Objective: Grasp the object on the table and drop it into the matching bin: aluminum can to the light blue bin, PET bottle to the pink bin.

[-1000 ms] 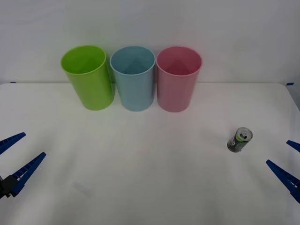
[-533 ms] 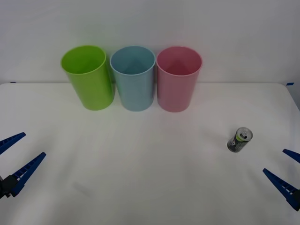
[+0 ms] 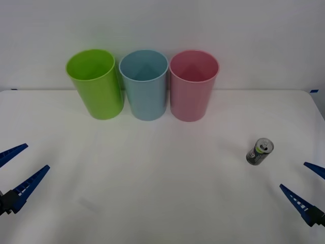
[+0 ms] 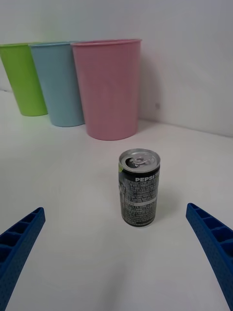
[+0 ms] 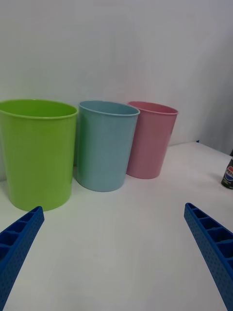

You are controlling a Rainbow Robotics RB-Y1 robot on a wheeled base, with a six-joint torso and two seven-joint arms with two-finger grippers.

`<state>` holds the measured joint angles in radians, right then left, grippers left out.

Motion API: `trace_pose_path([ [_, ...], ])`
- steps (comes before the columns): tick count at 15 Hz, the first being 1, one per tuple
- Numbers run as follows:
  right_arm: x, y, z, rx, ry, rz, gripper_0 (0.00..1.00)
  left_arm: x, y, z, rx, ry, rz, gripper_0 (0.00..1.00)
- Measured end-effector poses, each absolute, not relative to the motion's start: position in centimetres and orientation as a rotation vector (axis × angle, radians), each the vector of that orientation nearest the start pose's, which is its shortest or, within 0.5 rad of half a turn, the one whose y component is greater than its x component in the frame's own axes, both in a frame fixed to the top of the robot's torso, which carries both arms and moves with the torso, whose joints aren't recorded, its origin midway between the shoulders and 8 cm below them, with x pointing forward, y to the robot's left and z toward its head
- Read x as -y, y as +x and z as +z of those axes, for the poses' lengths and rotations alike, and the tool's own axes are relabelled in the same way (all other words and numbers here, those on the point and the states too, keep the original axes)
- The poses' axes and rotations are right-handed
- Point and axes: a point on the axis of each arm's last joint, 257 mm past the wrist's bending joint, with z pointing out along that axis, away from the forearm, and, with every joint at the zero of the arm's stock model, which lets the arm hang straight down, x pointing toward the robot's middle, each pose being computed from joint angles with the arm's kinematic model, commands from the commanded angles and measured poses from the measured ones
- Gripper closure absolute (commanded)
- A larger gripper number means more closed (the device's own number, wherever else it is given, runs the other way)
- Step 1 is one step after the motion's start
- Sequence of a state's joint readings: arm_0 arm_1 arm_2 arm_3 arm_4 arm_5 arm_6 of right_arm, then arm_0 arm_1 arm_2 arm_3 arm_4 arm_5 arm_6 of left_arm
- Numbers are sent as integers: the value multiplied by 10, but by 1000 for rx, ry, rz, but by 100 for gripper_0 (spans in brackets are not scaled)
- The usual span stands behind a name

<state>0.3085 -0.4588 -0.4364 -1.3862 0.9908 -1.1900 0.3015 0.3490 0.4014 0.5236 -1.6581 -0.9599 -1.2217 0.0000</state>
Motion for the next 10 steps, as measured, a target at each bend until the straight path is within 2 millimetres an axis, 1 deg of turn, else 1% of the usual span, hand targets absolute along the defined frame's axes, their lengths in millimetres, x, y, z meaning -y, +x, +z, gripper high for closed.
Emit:
trace_pose_path([
  [3,353,355,-271,-1574,-537,413,0,-330,342,-169,-1441,465,-567,0],
  [6,351,366,-288,-1594,-510,432,0,-330,342,-169,-1441,465,-567,0],
  [10,342,382,-302,-1611,-508,425,0,-330,342,-169,-1441,465,-567,0],
])
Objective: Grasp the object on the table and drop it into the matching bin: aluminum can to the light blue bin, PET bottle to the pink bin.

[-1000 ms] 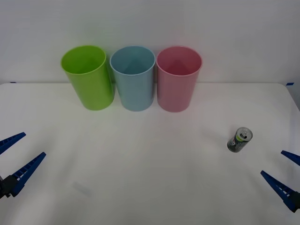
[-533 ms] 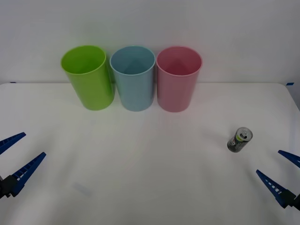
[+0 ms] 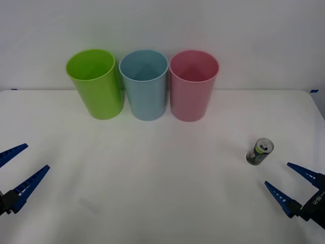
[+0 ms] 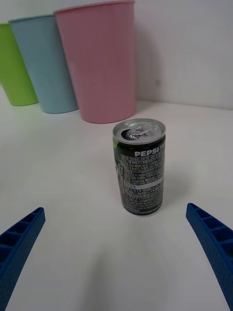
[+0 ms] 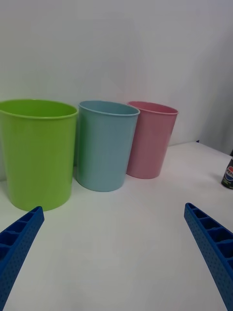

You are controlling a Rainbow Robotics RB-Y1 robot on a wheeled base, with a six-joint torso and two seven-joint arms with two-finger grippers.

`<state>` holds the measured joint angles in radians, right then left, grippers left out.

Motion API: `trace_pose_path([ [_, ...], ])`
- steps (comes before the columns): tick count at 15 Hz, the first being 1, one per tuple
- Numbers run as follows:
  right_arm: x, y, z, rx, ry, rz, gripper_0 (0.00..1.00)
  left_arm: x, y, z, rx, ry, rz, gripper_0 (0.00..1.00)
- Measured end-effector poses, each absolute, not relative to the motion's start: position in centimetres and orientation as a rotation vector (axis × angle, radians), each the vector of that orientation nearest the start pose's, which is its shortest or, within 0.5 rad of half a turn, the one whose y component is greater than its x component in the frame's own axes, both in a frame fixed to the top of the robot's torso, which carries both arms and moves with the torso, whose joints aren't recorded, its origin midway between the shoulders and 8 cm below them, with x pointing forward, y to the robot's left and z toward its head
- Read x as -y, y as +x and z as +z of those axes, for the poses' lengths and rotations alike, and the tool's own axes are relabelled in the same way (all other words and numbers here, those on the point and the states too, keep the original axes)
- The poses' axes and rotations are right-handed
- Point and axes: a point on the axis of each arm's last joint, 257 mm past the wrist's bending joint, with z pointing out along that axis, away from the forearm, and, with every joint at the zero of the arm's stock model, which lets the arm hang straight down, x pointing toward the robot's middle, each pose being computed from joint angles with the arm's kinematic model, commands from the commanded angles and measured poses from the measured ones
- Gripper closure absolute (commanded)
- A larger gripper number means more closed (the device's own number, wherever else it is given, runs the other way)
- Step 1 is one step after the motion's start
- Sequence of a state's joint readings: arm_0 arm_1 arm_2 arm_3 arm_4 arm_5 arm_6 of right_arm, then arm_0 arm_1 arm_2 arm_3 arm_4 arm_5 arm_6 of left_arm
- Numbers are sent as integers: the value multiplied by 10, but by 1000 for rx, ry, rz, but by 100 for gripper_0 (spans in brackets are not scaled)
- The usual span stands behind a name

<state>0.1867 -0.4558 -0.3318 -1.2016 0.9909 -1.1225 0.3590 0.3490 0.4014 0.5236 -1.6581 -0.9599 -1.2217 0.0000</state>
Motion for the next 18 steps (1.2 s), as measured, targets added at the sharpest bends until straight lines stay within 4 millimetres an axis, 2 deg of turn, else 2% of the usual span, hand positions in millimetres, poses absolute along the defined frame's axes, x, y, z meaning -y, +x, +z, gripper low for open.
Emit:
trace_pose_path([
  [7,317,419,-319,-1614,-459,387,0,-330,342,-169,-1441,465,-567,0],
  [13,310,440,-323,-1618,-441,334,0,-330,342,-169,-1441,465,-567,0],
  [18,294,458,-322,-1607,-420,308,0,-330,342,-169,-1441,465,-567,0],
])
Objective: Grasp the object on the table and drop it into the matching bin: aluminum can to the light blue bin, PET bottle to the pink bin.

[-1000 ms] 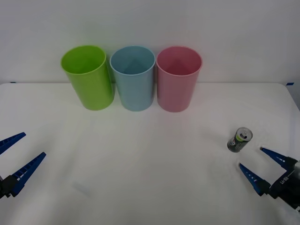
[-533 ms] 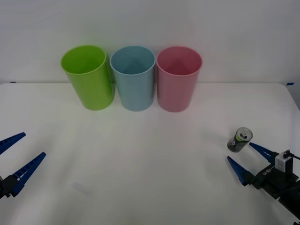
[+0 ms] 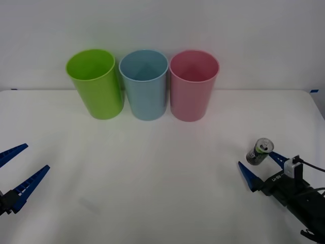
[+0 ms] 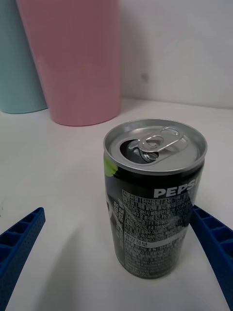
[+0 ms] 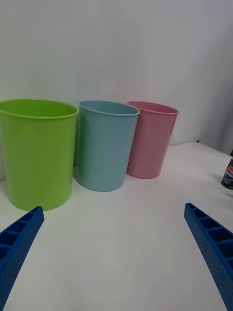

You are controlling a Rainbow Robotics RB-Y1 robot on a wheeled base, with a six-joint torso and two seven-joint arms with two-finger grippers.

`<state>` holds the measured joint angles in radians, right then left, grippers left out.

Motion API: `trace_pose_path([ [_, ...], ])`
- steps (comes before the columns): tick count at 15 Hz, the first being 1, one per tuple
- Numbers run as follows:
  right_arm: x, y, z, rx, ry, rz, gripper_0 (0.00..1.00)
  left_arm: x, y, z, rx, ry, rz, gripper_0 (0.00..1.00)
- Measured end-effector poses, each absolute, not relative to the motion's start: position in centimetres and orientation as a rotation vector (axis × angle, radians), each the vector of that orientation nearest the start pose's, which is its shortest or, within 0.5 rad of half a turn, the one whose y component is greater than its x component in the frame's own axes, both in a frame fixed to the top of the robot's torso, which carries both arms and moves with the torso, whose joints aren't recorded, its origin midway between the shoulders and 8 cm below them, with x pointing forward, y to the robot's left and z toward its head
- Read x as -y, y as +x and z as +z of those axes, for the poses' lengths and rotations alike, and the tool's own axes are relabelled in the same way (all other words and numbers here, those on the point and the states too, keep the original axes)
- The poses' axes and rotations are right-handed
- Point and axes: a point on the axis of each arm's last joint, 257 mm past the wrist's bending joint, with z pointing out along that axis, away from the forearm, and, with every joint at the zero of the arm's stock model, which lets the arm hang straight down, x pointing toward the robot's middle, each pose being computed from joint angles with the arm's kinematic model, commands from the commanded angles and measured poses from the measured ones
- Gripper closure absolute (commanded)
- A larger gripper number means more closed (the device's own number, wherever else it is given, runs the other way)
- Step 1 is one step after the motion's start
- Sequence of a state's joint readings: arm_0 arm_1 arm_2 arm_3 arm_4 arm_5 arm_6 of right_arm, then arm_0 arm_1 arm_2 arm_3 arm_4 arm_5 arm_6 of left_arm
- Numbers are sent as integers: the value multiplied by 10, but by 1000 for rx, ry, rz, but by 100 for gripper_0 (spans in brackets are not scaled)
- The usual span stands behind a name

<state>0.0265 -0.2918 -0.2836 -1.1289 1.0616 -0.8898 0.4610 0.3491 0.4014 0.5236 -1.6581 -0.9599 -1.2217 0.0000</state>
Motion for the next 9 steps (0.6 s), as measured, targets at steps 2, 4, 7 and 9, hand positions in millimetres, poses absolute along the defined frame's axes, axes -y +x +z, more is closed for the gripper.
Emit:
trace_pose_path([
  [2,290,464,-322,-1605,-409,296,0,-330,342,-169,-1441,465,-567,0],
  [4,288,471,-322,-1606,-403,278,0,-330,342,-169,-1441,465,-567,0],
  [7,285,478,-321,-1605,-394,259,0,-330,342,-169,-1441,465,-567,0],
  [9,283,482,-321,-1604,-395,250,0,-330,342,-169,-1441,465,-567,0],
])
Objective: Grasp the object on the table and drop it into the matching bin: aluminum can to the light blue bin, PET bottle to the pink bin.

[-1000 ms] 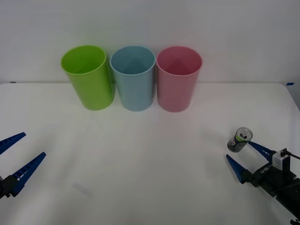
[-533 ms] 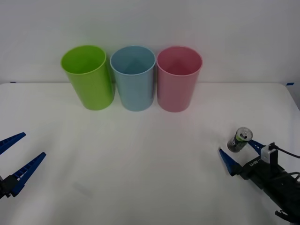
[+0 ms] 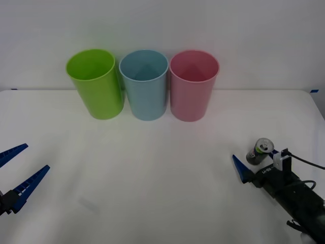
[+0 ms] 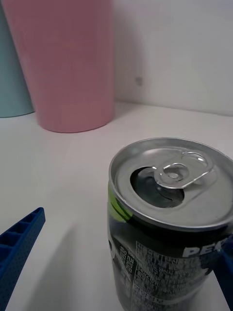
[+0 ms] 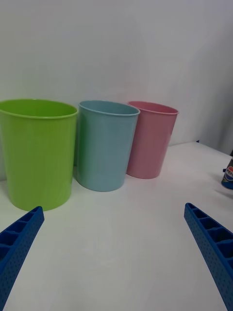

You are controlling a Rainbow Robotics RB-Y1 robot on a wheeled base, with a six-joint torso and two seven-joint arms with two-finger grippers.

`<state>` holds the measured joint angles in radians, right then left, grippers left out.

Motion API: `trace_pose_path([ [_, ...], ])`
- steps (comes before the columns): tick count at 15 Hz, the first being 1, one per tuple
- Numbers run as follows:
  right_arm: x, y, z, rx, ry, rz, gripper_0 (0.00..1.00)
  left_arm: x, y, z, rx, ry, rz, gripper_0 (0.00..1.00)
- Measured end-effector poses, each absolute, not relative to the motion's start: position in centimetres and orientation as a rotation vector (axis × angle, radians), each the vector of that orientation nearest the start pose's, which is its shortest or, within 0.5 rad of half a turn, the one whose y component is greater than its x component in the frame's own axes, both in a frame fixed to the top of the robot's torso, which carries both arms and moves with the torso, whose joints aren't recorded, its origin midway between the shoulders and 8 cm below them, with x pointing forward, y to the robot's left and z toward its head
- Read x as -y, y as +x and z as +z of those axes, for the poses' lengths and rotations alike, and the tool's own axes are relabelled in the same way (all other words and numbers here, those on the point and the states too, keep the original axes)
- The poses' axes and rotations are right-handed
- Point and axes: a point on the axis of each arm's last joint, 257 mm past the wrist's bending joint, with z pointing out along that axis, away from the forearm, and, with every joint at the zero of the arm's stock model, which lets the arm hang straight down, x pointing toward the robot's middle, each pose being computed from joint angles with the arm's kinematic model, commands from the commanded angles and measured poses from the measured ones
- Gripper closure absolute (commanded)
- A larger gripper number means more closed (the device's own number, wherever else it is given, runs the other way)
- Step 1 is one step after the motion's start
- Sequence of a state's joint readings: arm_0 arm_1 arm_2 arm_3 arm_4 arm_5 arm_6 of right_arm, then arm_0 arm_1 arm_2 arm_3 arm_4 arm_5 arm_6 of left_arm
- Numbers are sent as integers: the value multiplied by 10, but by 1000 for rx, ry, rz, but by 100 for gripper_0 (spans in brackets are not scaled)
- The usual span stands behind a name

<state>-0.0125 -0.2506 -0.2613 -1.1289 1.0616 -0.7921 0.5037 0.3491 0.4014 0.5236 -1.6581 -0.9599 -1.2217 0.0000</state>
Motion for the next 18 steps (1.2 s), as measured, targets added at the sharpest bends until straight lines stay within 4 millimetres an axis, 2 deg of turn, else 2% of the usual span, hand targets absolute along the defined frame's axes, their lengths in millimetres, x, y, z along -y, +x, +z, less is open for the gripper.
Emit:
trace_pose_path([
  [4,282,482,-321,-1602,-395,244,0,-330,342,-169,-1441,465,-567,0],
  [5,282,483,-321,-1601,-396,241,58,-330,342,-169,-1441,465,-567,0],
  [6,282,483,-321,-1601,-399,240,89,-330,342,-169,-1441,465,-567,0],
  [7,282,483,-321,-1600,-400,238,100,-330,342,-169,-1441,465,-567,0],
  [18,275,480,-317,-1580,-414,259,100,-330,342,-169,-1441,465,-567,0],
])
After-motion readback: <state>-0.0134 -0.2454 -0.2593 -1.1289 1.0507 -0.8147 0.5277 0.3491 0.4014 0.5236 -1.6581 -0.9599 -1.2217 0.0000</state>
